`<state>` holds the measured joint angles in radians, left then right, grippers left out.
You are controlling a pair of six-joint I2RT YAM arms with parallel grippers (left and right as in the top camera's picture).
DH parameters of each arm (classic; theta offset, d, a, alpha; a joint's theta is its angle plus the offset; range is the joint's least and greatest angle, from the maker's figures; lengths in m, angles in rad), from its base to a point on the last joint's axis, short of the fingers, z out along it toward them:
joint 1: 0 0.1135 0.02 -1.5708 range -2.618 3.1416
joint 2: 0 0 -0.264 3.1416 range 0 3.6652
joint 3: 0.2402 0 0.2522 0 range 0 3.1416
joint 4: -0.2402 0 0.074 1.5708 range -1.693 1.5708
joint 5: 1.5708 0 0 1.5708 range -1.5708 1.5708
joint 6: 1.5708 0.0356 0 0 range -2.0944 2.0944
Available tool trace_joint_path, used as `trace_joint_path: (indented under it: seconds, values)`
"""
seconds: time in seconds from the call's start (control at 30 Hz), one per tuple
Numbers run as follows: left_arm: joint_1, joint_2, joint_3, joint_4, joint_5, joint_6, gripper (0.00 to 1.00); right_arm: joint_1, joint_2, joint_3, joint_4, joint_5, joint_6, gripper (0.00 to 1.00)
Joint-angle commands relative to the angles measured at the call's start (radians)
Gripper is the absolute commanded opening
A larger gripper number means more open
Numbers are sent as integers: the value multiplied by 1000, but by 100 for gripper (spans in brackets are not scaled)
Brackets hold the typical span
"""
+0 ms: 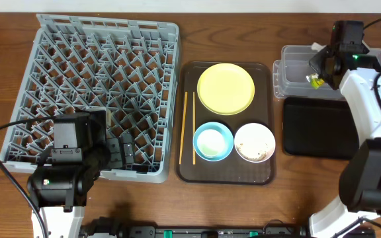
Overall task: Sort waste into correct bins and load items into the dishwasher
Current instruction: 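Carry the tissue and wrapper with the right gripper into the clear bin, then grasp the white bowl rim with the right gripper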
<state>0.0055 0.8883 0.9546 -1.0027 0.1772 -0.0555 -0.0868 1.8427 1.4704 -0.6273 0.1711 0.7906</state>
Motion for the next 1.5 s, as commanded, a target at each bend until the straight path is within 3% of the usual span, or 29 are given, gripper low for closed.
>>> trace_joint_path:
  seconds: [0.0, 0.1, 0.17, 0.37, 0.5, 0.73, 0.93, 1.03, 1.2, 1.47]
  values:
    - [5, -1, 20, -6, 2, -10, 96, -2, 9, 1, 8, -23, 35, 52]
    - [5, -1, 20, -6, 2, -10, 96, -2, -5, 2, 27, -41, -40, 75]
    - [5, -1, 20, -6, 2, -10, 96, -2, -28, 2, 45, -80, -140, 79]
    - [5, -1, 20, -6, 2, -10, 96, 8, -167, 2, -51, -296, -393, 76]
    - [5, -1, 20, -6, 2, -9, 96, 40, -252, 2, -254, -462, -610, 78]
    - [5, -1, 20, -6, 2, -9, 96, 213, -280, -23, -604, -489, -880, 66]
    - [5, -1, 20, -6, 2, -9, 96, 348, -301, -143, -577, -464, -854, 61]
    - [5, -1, 20, -6, 2, -9, 96, 476, -349, -307, -455, -382, -781, 63]
    - [5, -1, 20, -6, 2, -9, 96, 610, -357, -435, -334, -319, -761, 61]
    - [5, -1, 20, -7, 2, -9, 96, 685, -356, -577, -178, -176, -611, 54]
